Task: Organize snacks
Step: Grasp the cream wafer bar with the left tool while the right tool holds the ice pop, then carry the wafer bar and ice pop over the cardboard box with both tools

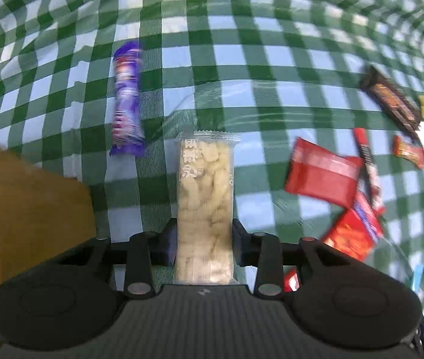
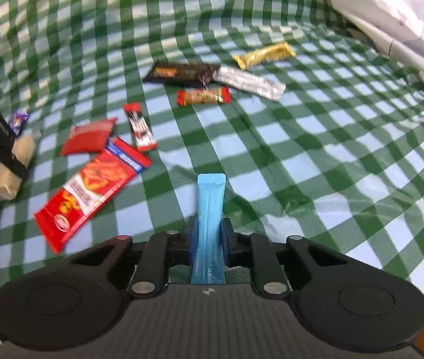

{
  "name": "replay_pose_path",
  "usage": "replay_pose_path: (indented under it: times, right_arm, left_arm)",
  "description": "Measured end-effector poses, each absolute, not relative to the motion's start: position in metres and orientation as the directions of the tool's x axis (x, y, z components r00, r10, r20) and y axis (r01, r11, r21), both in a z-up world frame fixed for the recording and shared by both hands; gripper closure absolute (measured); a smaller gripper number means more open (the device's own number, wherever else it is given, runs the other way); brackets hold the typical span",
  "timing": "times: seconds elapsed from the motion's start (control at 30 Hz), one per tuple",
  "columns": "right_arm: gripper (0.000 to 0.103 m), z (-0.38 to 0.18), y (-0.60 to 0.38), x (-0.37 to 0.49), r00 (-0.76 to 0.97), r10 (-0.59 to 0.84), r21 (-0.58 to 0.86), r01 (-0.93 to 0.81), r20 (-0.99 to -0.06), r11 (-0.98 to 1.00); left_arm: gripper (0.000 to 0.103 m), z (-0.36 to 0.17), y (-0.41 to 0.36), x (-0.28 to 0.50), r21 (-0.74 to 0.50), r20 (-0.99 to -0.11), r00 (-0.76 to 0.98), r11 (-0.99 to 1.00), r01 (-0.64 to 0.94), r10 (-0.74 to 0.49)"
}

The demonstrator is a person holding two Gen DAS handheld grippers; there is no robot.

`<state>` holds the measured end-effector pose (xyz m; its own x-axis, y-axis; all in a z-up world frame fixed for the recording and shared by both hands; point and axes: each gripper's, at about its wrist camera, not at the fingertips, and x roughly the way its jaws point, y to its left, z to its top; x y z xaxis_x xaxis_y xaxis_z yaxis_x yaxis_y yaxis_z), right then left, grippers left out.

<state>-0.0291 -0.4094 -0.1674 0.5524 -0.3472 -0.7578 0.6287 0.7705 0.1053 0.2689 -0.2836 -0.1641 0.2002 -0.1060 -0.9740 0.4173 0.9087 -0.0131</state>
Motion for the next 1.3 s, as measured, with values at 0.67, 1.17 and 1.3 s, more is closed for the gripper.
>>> replay_pose_path:
  times: [0.67,1.17,1.3]
  right_arm:
    - [0.086,-0.027,-0.306,-0.109,0.780,-0.261,0.208,0.444,-0.569,0.872]
    - [0.086,0.025,-0.124,-0.146,0.817,0.037,0.238,0.124,-0.576,0.963]
    - [0.086,0.030,-0.097,-0.151,0.808,0.051,0.210,0.092,-0.588,0.973]
  left_arm:
    - [0.063,0.037,-0.122,0.061,-0.150,-0.838,0.402,0.864,0.481,-0.369]
    - [0.063,0.060,0.049,-0.049,-0.011,-0.813,0.554,0.956,0.293,-0.179]
    - [0.063,0.068,0.074,-0.065,-0.025,-0.793,0.579,0.959,0.282,-0.191]
